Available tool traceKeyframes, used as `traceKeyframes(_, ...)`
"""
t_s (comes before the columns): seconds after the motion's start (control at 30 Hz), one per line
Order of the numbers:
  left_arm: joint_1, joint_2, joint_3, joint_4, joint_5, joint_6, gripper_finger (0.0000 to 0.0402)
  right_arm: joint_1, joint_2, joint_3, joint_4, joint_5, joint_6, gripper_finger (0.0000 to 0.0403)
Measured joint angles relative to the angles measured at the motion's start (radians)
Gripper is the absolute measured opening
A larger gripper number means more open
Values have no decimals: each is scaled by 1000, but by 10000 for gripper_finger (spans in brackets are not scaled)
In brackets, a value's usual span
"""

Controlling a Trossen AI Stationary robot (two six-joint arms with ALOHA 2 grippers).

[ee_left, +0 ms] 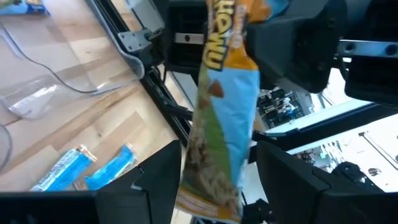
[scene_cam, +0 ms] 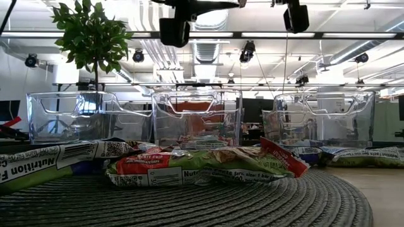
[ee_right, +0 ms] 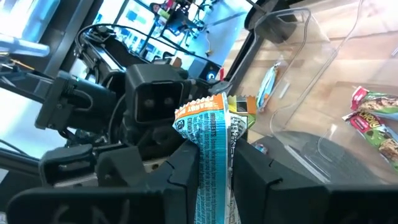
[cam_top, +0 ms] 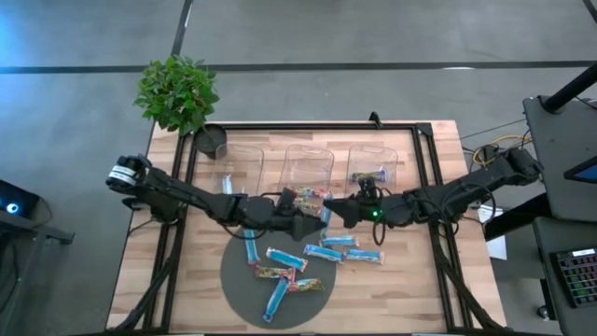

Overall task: Pick and place Granola Bars by type
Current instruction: Put the yellow granola bar into the left transparent bin

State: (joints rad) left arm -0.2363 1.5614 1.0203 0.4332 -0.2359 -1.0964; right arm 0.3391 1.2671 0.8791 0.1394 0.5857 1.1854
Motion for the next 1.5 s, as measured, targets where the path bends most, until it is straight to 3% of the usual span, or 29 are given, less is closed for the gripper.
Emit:
traceKeyframes(0.3,35,11,10,26,22,47,190,-23,0,0,2,-23,15,68)
traceKeyframes(0.6,54,10,13,21,117,86,190,-45,0,0,33,-38,5,68)
traceKeyframes(1.0,54,10,10,23,123,138,183,-52,0,0,32,-49,34,71)
traceKeyframes(1.5,54,10,8,17,139,119,137,-51,0,0,31,-66,29,173)
